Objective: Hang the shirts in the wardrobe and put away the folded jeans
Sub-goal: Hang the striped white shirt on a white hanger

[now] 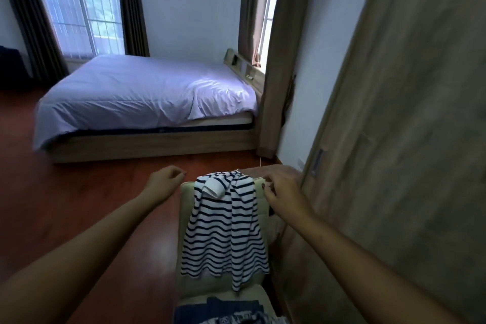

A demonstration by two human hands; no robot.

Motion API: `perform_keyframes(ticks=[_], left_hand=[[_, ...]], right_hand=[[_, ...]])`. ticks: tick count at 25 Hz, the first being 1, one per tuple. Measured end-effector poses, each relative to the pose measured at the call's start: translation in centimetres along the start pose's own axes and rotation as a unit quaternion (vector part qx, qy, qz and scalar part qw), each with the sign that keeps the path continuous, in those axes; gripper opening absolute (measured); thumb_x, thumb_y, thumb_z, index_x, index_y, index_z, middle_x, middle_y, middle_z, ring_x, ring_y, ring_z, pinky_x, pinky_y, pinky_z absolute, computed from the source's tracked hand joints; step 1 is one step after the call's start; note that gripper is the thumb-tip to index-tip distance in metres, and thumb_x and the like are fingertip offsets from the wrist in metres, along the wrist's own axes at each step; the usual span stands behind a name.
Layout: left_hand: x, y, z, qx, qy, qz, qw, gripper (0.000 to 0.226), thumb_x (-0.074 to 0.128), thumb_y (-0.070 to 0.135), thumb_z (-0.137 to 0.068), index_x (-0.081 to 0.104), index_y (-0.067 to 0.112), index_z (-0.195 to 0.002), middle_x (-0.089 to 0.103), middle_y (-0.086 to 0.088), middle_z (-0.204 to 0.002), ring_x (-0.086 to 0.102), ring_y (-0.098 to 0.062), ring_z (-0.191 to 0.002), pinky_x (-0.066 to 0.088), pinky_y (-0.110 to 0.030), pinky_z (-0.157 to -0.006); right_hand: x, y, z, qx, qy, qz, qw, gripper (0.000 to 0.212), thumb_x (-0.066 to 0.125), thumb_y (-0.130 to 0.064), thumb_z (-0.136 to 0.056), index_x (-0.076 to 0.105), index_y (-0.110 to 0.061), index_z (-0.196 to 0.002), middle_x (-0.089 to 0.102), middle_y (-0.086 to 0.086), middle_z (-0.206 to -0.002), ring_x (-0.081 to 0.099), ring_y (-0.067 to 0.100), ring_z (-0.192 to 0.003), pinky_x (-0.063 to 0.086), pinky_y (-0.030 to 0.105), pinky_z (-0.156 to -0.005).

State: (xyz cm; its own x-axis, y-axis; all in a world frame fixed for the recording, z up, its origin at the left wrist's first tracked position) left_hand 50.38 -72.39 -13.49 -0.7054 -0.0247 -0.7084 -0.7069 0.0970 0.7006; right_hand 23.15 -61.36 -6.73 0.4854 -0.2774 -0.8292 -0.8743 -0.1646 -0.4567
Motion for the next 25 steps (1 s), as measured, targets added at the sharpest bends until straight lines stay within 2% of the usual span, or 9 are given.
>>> perform_keyframes(ticks=[4,6,9,11,13,16,20,23,25], left_hand=[[7.4,0.3,-4.3,0.080,-0.086,-0.070,0.991,0.041,0.057,0.050,-0.086,0.066,0.014,-0.104,0.066,-0.003,-0.106,0.059,-0.022,-0.097,0.045,-0.034,-0.081],[10.6,0.7,-4.8,0.102,-0.107,-0.095,0.984,0.047,0.052,0.061,-0.082,0.062,0.029,-0.115,0.063,0.007,-0.113,0.057,-0.015,-0.103,0.042,-0.045,-0.097],[10.6,0.2,-5.5,0.118,-0.008,-0.032,0.992,0.029,0.049,0.043,-0.091,0.065,0.035,-0.114,0.072,0.007,-0.107,0.065,-0.015,-0.095,0.037,-0.057,-0.104],[9.0,1.0,-5.1,0.135,0.033,0.062,0.988,0.024,0.052,0.031,-0.093,0.069,0.031,-0.109,0.074,0.009,-0.096,0.068,-0.013,-0.084,0.049,-0.044,-0.093],[8.3,3.1,-3.8,0.173,0.006,0.151,0.973,0.023,0.053,0.022,-0.094,0.069,0.024,-0.111,0.072,0.012,-0.100,0.067,-0.006,-0.089,0.049,-0.025,-0.086],[8.8,7.1,1.2,0.281,-0.079,0.173,0.941,0.028,0.054,0.029,-0.094,0.066,0.024,-0.118,0.072,0.008,-0.108,0.065,0.001,-0.090,0.047,-0.014,-0.079],[11.2,7.7,6.7,0.369,-0.185,0.153,0.898,0.032,0.050,0.033,-0.095,0.065,0.022,-0.121,0.066,0.011,-0.123,0.059,-0.001,-0.114,0.048,-0.021,-0.095],[9.5,6.4,6.1,0.272,-0.133,0.265,0.915,0.026,0.048,0.023,-0.097,0.073,0.016,-0.099,0.074,0.008,-0.105,0.067,-0.011,-0.102,0.054,-0.026,-0.088],[9.1,2.4,4.1,0.023,-0.058,0.379,0.923,0.031,0.044,0.027,-0.099,0.070,0.011,-0.093,0.073,0.001,-0.094,0.068,-0.024,-0.095,0.055,-0.028,-0.076]], right_hand=[[6.6,1.9,-3.8,0.074,-0.048,-0.031,0.996,0.022,0.051,-0.016,-0.090,0.064,-0.013,-0.108,0.064,0.002,-0.105,0.058,0.009,-0.087,0.049,0.022,-0.076],[8.5,3.5,-4.1,0.106,-0.070,-0.030,0.991,0.019,0.053,-0.016,-0.090,0.065,-0.009,-0.102,0.066,0.003,-0.099,0.059,0.011,-0.084,0.049,0.022,-0.072],[10.0,6.0,-4.9,0.139,-0.083,-0.047,0.986,0.017,0.054,-0.015,-0.090,0.066,-0.009,-0.101,0.066,0.000,-0.091,0.059,0.010,-0.080,0.044,0.015,-0.065],[10.7,6.9,-5.3,0.179,-0.079,-0.087,0.977,0.017,0.054,-0.017,-0.092,0.066,-0.008,-0.098,0.065,-0.001,-0.086,0.060,0.010,-0.077,0.044,0.013,-0.063],[12.0,7.4,-5.1,0.302,-0.071,-0.286,0.907,0.026,0.050,-0.024,-0.096,0.064,-0.003,-0.096,0.068,0.008,-0.084,0.064,0.016,-0.074,0.053,0.020,-0.062],[14.3,5.7,-4.3,0.415,-0.118,-0.551,0.714,0.034,0.049,-0.033,-0.096,0.066,-0.004,-0.096,0.072,0.017,-0.091,0.068,0.028,-0.084,0.057,0.039,-0.079],[15.0,6.5,-2.9,0.460,-0.102,-0.495,0.730,0.025,0.059,-0.011,-0.089,0.062,0.004,-0.108,0.072,0.019,-0.078,0.070,0.030,-0.069,0.060,0.037,-0.065],[13.3,7.6,-2.0,0.434,-0.062,-0.497,0.749,0.025,0.051,-0.008,-0.082,0.061,0.001,-0.103,0.067,0.013,-0.074,0.065,0.028,-0.066,0.053,0.034,-0.061],[11.0,7.9,-0.5,0.436,-0.051,-0.555,0.707,0.034,0.055,-0.014,-0.070,0.064,-0.003,-0.101,0.065,0.014,-0.078,0.062,0.030,-0.069,0.051,0.036,-0.067]])
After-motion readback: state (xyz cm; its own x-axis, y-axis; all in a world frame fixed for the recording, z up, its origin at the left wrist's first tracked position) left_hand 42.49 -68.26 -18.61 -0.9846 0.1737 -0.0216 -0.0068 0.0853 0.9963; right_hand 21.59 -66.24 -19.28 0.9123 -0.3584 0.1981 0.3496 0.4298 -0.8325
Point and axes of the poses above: each hand's wrist, its own z-axis away from the middle knuckle, its own x-axis out of the palm, y = z × x, the point moved 9 cm from there along -z, towards the middle knuckle
